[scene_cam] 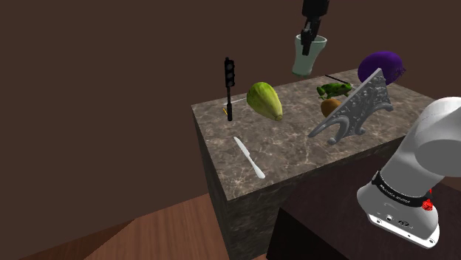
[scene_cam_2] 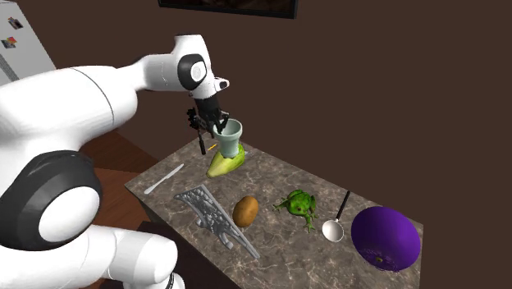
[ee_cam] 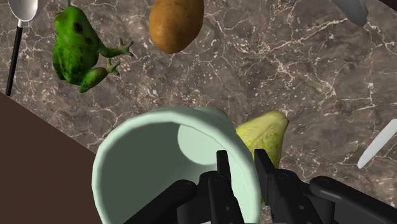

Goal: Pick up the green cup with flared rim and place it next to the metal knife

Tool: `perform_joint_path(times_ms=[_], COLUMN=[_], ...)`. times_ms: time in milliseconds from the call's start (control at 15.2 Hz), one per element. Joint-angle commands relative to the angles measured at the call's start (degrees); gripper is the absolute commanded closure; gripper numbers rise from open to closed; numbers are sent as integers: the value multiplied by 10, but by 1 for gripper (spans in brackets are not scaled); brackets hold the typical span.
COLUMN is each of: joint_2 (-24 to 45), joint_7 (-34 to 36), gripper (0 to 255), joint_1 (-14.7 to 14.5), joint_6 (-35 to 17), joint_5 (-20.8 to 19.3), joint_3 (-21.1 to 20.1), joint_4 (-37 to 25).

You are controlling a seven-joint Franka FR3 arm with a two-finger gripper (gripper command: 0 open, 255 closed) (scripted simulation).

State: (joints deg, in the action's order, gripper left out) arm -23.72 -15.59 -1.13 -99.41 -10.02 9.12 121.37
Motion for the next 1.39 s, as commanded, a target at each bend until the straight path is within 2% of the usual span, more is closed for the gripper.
perform_joint_path(times_ms=[0, 594, 1188, 1320], joint_2=[-32, -135, -193, -196], joint_7=[25, 133, 250, 251], gripper=[255, 255, 255, 255], joint_1=[-7, -44, -92, -93], joint_6=[9, 50, 91, 77], joint_5=[3, 47, 120, 121], joint_3=[-19, -110, -213, -215], joint_4=[26, 102, 126, 144])
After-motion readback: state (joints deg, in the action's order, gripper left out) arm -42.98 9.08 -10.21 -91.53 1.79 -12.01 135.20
